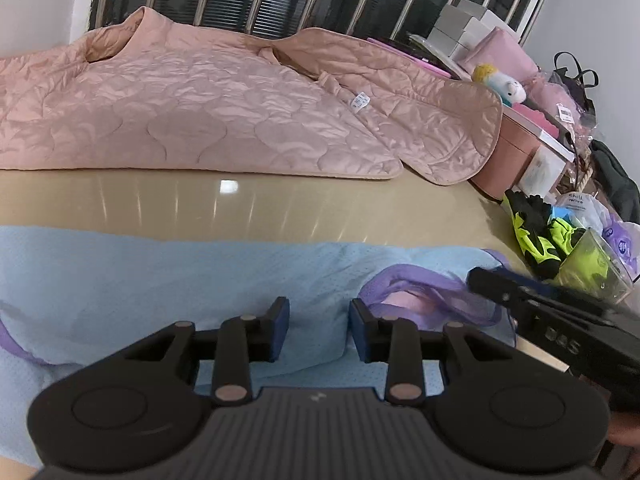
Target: Fold clothes
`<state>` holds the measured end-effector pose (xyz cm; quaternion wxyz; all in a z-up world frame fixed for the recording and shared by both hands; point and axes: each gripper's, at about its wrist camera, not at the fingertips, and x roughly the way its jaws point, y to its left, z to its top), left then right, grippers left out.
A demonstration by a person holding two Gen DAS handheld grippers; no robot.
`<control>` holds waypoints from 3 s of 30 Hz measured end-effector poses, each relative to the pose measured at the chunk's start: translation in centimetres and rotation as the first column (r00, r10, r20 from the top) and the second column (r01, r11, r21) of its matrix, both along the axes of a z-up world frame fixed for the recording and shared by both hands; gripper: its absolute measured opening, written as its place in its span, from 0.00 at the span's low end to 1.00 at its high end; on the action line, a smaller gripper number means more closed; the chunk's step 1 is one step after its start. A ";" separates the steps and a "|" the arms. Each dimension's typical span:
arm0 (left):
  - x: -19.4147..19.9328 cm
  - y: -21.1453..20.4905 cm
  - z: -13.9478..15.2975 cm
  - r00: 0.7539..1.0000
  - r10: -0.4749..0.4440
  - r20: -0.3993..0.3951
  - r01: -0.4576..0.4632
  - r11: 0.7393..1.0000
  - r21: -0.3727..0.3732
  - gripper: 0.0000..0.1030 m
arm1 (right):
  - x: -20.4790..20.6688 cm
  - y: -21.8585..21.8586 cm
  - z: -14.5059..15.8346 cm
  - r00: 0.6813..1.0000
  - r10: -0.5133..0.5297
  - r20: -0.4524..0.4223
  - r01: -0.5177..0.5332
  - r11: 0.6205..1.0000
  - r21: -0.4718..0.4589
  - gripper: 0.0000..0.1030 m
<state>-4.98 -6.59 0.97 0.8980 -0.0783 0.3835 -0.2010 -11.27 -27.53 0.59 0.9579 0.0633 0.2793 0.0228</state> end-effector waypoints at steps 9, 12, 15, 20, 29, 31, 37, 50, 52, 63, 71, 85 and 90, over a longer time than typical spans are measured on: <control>0.0 0.1 0.0 1.000 0.000 0.000 0.000 1.000 -0.004 0.33 | -3.1 2.2 0.3 0.998 0.036 0.055 -0.028 0.991 -0.133 0.05; 0.2 0.4 0.0 1.000 0.002 -0.008 -0.002 1.000 -0.016 0.33 | -2.6 3.6 -0.3 0.997 0.050 0.057 -0.031 0.959 -0.283 0.29; 0.1 0.4 0.0 1.000 0.007 -0.011 -0.007 1.000 -0.020 0.33 | -2.0 4.0 -0.8 0.996 0.066 0.060 -0.041 0.936 -0.350 0.27; -0.1 0.1 0.1 1.000 0.006 -0.002 -0.006 1.000 -0.006 0.33 | -1.7 3.0 -0.2 0.998 0.007 0.061 0.010 0.961 -0.275 0.01; 0.2 0.4 0.1 1.000 0.012 -0.021 -0.013 1.000 -0.026 0.33 | -3.6 3.8 -0.2 1.000 0.007 0.018 -0.002 0.964 -0.266 0.02; 0.2 0.6 0.2 0.999 0.015 -0.035 -0.017 0.998 -0.052 0.39 | -3.4 3.9 -1.2 1.000 0.017 -0.027 -0.023 0.966 -0.257 0.05; 0.7 1.9 1.9 0.999 0.004 -0.037 -0.012 0.975 -0.220 0.42 | -3.9 3.3 -1.0 1.000 0.027 -0.006 -0.028 0.970 -0.241 0.35; 0.3 -1.3 0.0 1.000 -0.026 0.017 0.025 0.999 0.030 0.37 | 2.8 0.0 0.1 0.992 -0.072 -0.101 0.060 0.992 -0.112 0.18; 0.1 -1.2 0.0 0.999 -0.038 0.025 0.037 0.998 0.044 0.37 | 3.3 -0.1 -0.6 0.988 -0.060 -0.140 0.048 0.995 -0.086 0.06; 0.2 -0.6 0.4 0.999 -0.052 0.003 0.052 0.998 0.030 0.38 | 1.5 0.3 -1.7 0.989 -0.144 -0.018 0.138 0.974 -0.178 0.10; 0.9 -0.7 1.5 0.995 -0.100 0.014 0.100 0.989 -0.105 0.40 | -1.5 0.1 0.2 0.994 -0.107 -0.010 0.104 0.979 -0.174 0.48; -1.2 -3.7 0.1 0.987 -0.155 0.051 0.150 0.985 0.090 0.39 | -0.5 1.0 -1.7 0.994 -0.097 -0.057 0.089 0.988 -0.125 0.08; -1.2 -0.8 2.0 0.996 -0.084 0.006 0.085 0.990 -0.115 0.40 | -0.9 1.6 -0.7 0.995 -0.101 -0.028 0.096 0.986 -0.140 0.06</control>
